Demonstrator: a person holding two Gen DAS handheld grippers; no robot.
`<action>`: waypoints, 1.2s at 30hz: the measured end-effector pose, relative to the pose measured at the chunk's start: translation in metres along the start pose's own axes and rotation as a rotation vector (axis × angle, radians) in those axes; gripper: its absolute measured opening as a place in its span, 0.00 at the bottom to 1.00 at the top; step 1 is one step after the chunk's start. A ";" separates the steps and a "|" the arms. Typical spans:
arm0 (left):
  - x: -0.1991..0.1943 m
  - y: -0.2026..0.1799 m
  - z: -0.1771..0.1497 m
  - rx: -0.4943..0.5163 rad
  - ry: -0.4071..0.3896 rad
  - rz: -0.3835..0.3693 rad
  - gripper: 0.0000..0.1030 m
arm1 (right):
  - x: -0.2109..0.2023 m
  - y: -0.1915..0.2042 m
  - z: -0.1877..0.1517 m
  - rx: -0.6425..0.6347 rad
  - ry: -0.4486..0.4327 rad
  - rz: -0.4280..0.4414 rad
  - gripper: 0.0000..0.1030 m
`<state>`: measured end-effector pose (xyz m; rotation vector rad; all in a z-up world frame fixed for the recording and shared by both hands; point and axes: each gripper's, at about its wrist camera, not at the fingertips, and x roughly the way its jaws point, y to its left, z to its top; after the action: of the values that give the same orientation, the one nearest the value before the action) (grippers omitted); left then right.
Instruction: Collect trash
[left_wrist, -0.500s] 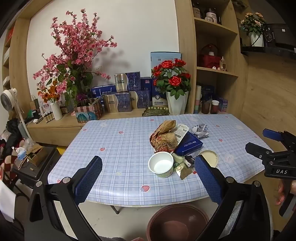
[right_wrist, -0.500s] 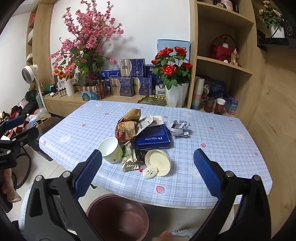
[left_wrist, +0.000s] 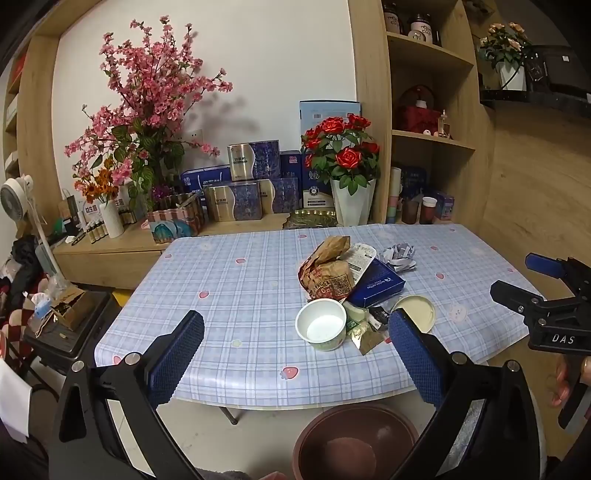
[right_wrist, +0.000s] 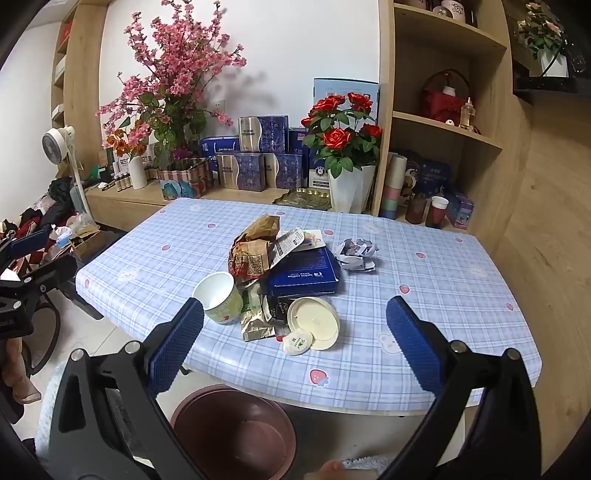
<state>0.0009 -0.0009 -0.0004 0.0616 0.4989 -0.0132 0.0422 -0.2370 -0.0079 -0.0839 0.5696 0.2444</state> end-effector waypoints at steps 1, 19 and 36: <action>0.000 0.000 0.000 0.000 0.000 0.000 0.95 | 0.001 -0.001 -0.001 0.001 0.000 -0.001 0.95; 0.008 -0.003 -0.018 0.002 0.005 -0.009 0.95 | -0.004 -0.007 -0.001 0.004 0.000 -0.012 0.95; 0.007 -0.004 -0.015 0.001 0.007 -0.008 0.95 | -0.003 -0.008 -0.002 0.003 0.001 -0.012 0.95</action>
<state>-0.0002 -0.0039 -0.0169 0.0607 0.5059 -0.0210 0.0403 -0.2454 -0.0077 -0.0844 0.5701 0.2313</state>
